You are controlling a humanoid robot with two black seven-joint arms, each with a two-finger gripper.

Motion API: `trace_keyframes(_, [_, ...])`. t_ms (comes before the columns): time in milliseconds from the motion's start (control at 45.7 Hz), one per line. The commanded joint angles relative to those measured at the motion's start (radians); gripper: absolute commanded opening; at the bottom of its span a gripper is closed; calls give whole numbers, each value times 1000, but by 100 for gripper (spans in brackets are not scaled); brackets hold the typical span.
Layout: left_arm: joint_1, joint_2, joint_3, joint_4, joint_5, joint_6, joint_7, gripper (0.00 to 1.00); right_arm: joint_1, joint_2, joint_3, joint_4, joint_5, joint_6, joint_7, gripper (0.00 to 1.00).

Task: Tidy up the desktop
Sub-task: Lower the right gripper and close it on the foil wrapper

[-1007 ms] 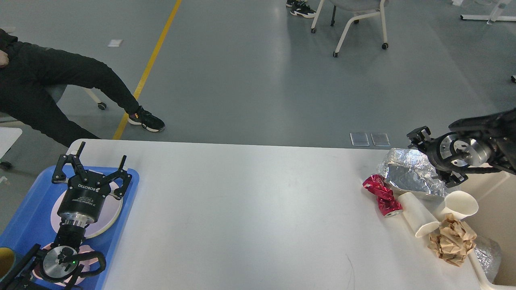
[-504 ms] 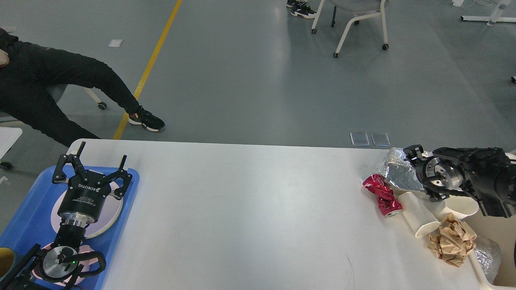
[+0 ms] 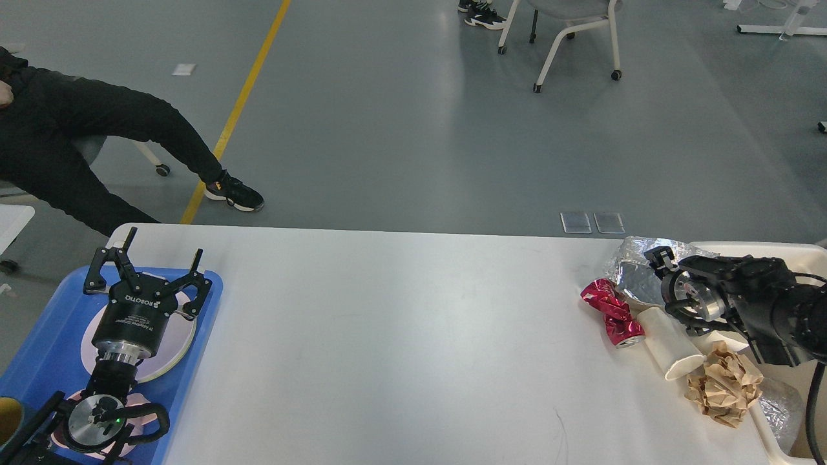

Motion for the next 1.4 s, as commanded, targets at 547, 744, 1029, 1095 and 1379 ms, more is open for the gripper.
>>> trace_keyframes(547, [1, 0, 0, 0, 0, 0, 0, 96, -80, 28, 73, -59, -2, -35, 3, 92])
trace_keyframes(744, [-1, 0, 0, 0, 0, 0, 0, 96, -91, 30, 73, -59, -3, -34, 3, 75])
trace_keyframes(1029, [1, 0, 0, 0, 0, 0, 0, 96, -97, 38, 73, -61, -5, -34, 3, 70])
trace_keyframes(1095, [1, 0, 0, 0, 0, 0, 0, 96, -98, 41, 73, -61, -5, -34, 3, 67])
trace_keyframes(1379, [-1, 0, 0, 0, 0, 0, 0, 96, -105, 48, 70, -58, -6, -22, 5, 35])
